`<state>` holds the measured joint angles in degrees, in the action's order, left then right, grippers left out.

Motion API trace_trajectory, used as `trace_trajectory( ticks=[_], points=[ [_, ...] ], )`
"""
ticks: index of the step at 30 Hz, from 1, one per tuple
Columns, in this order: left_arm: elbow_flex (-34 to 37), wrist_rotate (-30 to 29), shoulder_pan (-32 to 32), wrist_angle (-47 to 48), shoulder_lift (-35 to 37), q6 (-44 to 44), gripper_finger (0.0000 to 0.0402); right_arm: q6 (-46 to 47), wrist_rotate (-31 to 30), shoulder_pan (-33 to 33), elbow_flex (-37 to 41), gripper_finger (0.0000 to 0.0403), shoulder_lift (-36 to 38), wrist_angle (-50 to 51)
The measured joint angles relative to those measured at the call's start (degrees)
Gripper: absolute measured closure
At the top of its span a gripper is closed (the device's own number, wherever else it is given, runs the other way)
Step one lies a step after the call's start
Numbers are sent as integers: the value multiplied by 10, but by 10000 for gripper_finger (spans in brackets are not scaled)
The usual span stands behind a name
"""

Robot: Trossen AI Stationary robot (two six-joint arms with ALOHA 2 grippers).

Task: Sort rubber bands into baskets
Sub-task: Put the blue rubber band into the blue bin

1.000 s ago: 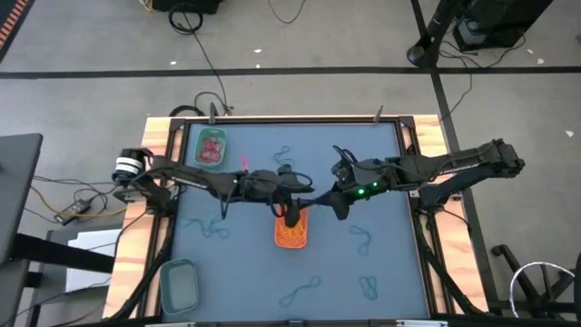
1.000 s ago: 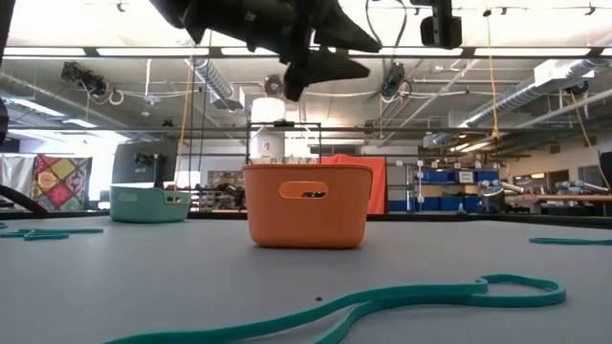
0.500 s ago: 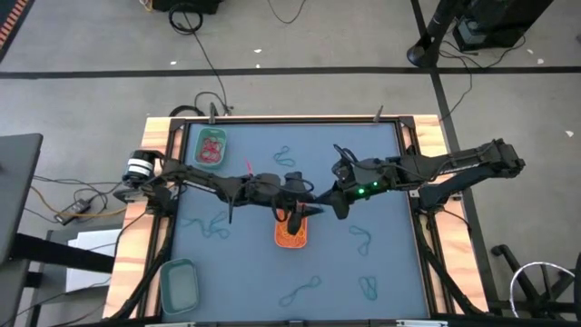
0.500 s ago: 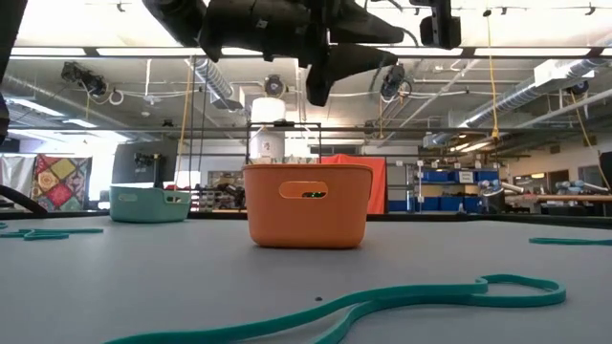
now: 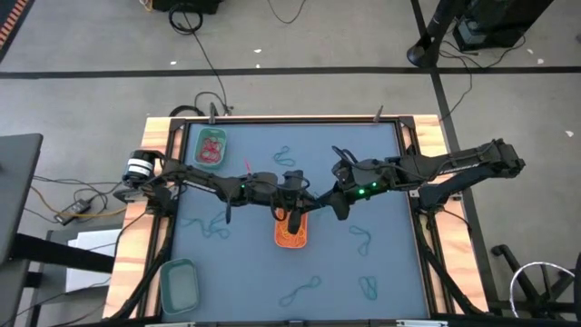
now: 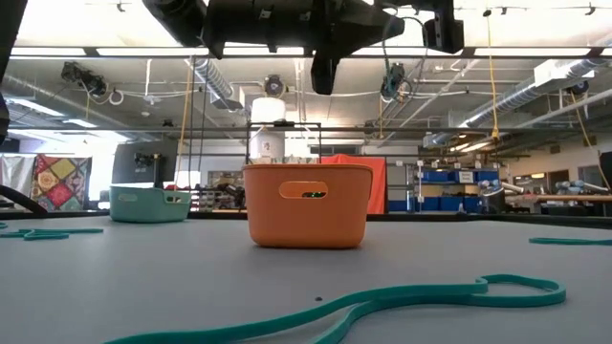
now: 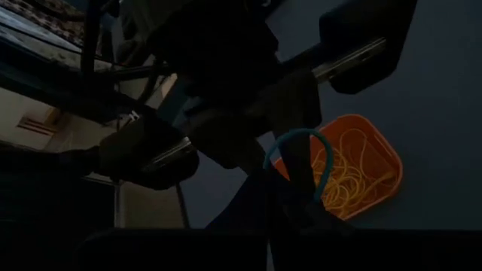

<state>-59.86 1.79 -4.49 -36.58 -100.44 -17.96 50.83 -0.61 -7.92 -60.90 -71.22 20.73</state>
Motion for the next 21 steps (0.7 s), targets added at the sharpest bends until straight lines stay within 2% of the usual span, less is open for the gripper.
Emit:
trace_trajectory(
  ticks=[6,10,13,17,21],
  points=[
    [0,0,0,42,0,-9,316,-10,-13,1,0,400,0,5],
    [0,-43,4,70,0,-26,260,-11,-8,2,0,400,0,10],
    [0,-54,8,59,0,-31,227,-11,2,1,0,400,0,16],
    [0,-46,7,59,0,-28,200,-11,1,1,0,400,0,39],
    [0,-10,7,42,0,-17,185,-11,1,1,0,400,0,48]
  ],
)
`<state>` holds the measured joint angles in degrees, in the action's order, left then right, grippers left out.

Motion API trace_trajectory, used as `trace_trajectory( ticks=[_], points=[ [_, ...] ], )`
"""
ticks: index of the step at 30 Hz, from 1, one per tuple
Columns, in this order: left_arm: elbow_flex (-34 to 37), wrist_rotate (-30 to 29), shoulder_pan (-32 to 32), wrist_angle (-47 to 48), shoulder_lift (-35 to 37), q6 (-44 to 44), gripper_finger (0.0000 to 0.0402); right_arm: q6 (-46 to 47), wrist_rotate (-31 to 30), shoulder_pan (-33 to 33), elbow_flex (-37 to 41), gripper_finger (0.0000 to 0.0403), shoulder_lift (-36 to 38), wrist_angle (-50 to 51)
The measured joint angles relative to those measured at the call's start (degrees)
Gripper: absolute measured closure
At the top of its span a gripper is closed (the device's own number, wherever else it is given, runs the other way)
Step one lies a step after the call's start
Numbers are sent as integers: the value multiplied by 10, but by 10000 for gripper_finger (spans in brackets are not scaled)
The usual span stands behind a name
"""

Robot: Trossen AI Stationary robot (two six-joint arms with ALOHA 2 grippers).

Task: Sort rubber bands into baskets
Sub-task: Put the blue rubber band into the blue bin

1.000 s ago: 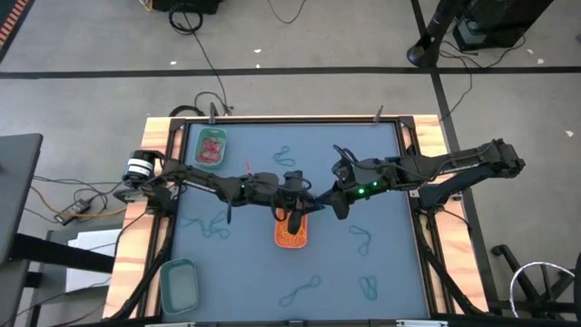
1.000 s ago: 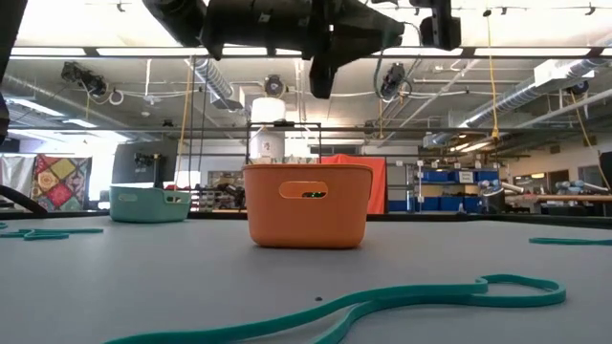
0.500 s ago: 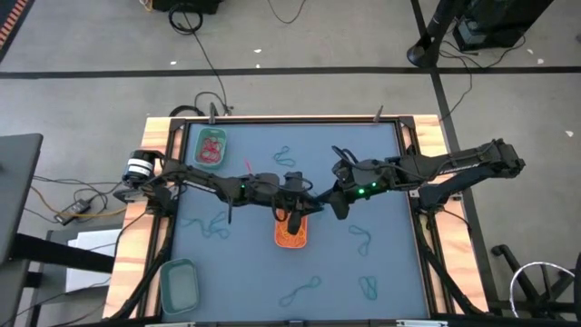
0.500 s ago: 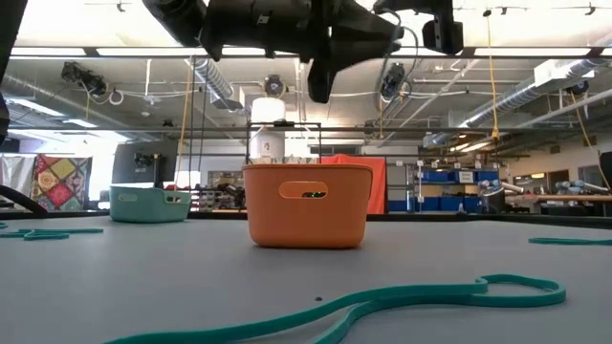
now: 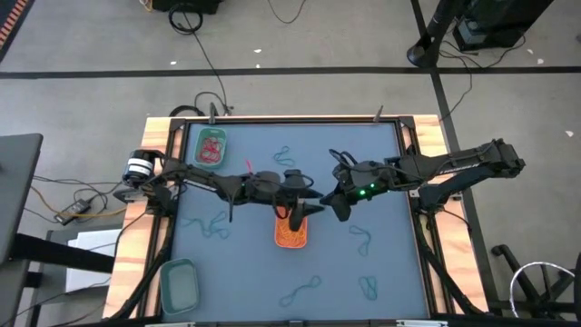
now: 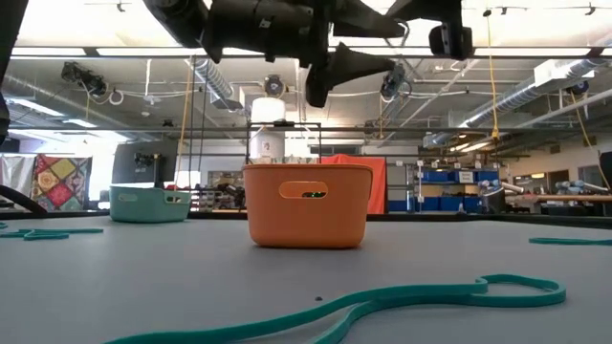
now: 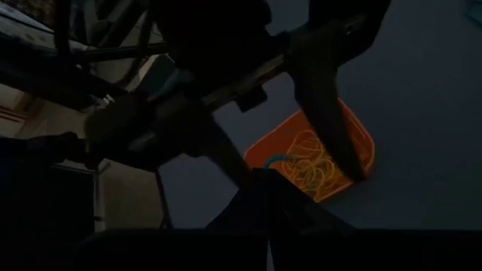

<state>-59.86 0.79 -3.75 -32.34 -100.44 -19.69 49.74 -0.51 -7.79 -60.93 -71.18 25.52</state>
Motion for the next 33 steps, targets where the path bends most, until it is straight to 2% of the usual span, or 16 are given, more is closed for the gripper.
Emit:
trace_trajectory(
  ticks=[5,9,13,17,18,21,25,28,33],
  points=[
    [0,16,0,-18,0,27,182,-3,1,0,0,400,0,2],
    [0,14,3,-15,0,43,197,-4,2,0,0,400,0,0],
    [0,4,9,-16,0,63,257,-4,2,0,0,400,0,-2],
    [0,8,20,-16,0,70,370,-5,20,0,0,400,0,-26],
    [0,14,24,-16,0,65,385,-6,24,0,0,400,0,-37],
    [0,15,31,-18,0,46,395,-4,26,0,0,395,0,-55],
    [0,15,31,-8,15,42,398,29,15,0,0,368,0,-62],
    [0,-3,20,89,69,39,399,67,16,1,0,337,1,-69],
    [0,-96,-23,315,199,38,400,73,10,-6,0,276,7,-69]
  ],
)
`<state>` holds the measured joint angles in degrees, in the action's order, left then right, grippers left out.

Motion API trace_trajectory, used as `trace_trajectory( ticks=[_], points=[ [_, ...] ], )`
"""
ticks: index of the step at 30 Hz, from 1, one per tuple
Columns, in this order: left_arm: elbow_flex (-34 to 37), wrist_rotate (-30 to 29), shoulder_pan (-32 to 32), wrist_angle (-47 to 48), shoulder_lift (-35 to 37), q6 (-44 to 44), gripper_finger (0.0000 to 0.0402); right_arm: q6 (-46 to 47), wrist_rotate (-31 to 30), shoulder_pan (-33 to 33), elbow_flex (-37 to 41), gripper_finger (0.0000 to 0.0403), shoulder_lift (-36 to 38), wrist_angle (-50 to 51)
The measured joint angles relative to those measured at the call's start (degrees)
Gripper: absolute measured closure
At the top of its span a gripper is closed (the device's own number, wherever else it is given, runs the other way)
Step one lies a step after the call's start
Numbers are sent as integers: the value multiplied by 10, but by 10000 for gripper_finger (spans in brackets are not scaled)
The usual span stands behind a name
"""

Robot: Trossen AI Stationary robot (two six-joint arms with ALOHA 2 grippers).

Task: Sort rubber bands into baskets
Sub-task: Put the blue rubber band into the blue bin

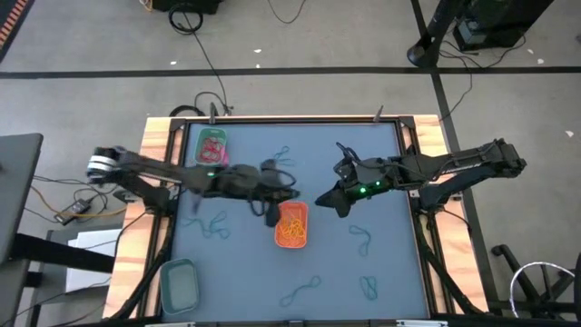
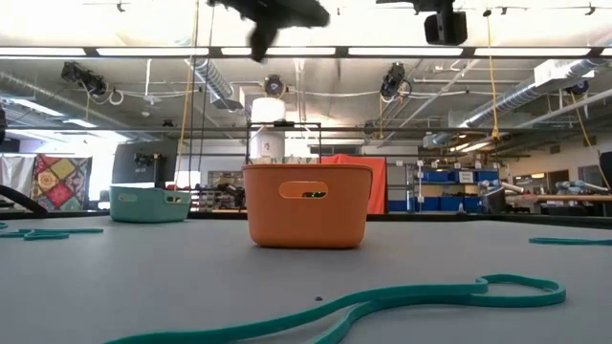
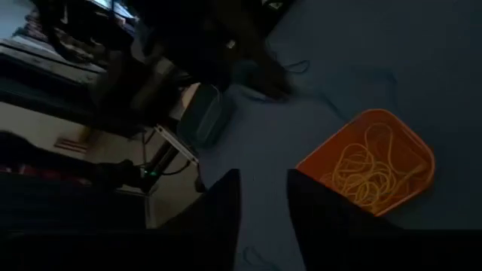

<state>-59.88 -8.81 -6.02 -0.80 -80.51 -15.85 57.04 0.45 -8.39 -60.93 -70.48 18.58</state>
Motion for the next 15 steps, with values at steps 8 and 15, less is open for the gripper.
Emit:
trace_trajectory(
  ticks=[8,15],
  points=[
    [0,-36,-76,254,135,-155,400,-16,-43,-5,0,213,0,73],
    [0,-11,-199,535,172,-359,401,-17,-50,-5,30,207,-3,129]
  ],
)
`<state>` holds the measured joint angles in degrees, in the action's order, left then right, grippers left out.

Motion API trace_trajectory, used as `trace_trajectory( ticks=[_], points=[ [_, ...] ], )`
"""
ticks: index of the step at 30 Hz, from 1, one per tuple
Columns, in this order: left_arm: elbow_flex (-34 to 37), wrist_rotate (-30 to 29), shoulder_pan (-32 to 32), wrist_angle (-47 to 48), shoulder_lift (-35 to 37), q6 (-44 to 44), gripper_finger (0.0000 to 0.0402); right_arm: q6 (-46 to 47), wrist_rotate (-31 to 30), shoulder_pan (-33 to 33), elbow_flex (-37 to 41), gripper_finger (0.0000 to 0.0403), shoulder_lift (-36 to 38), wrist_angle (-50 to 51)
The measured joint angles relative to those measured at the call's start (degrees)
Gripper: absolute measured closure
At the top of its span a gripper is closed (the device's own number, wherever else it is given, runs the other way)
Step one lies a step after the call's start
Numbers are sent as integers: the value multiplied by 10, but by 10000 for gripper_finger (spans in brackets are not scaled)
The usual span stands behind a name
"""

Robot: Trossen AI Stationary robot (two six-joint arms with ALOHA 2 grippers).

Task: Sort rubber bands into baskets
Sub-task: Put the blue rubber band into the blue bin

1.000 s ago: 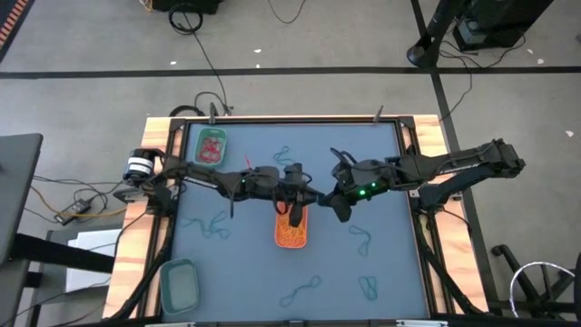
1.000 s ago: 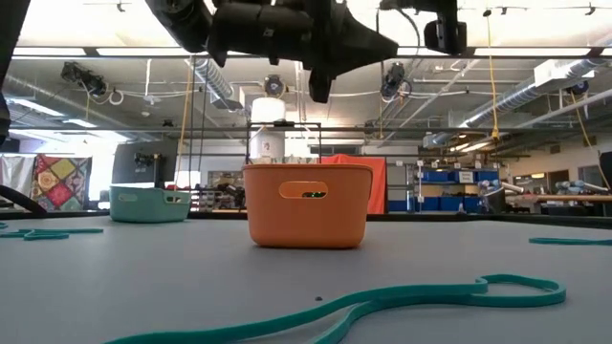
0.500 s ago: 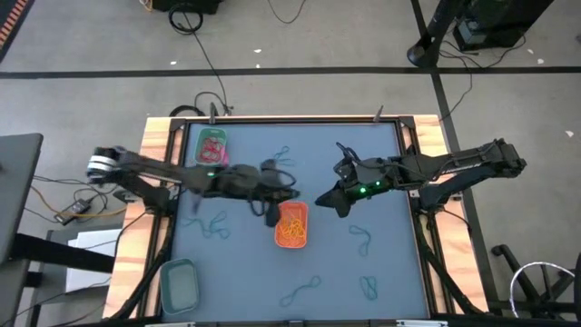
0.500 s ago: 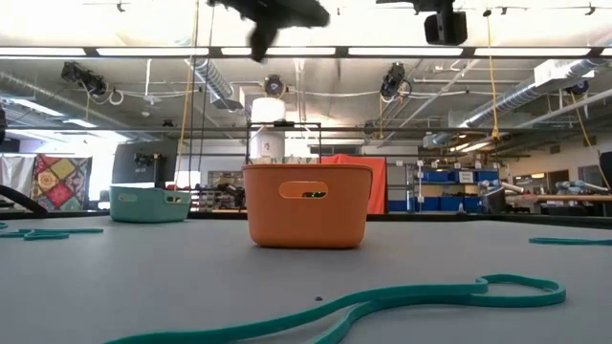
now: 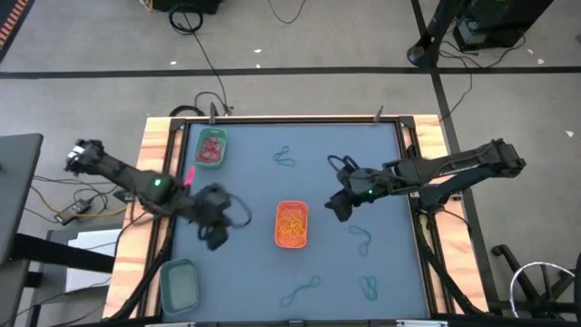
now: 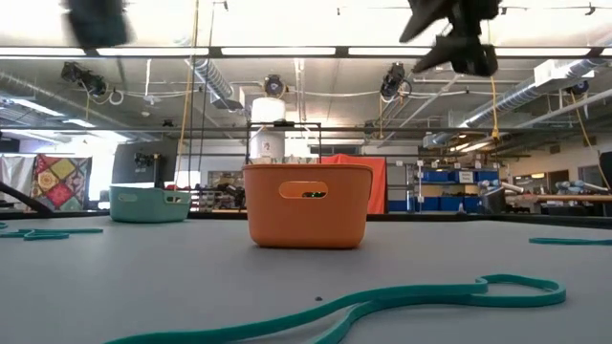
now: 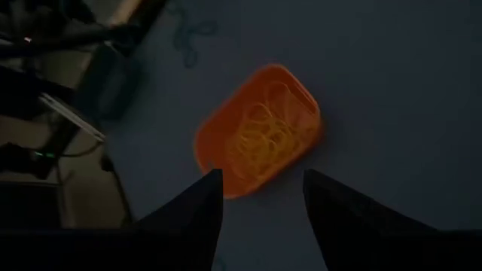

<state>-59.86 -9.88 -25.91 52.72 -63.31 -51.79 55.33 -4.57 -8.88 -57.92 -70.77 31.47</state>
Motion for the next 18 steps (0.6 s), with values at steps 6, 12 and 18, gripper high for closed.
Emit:
trace_trajectory(
  ticks=[6,12,18],
  points=[
    [0,106,-100,122,0,-122,401,0,18,0,34,206,-1,0],
    [0,229,-150,154,-10,-191,401,0,32,0,45,206,-1,0],
    [0,293,-194,157,-42,-203,401,0,32,0,45,206,-1,-1]
  ],
)
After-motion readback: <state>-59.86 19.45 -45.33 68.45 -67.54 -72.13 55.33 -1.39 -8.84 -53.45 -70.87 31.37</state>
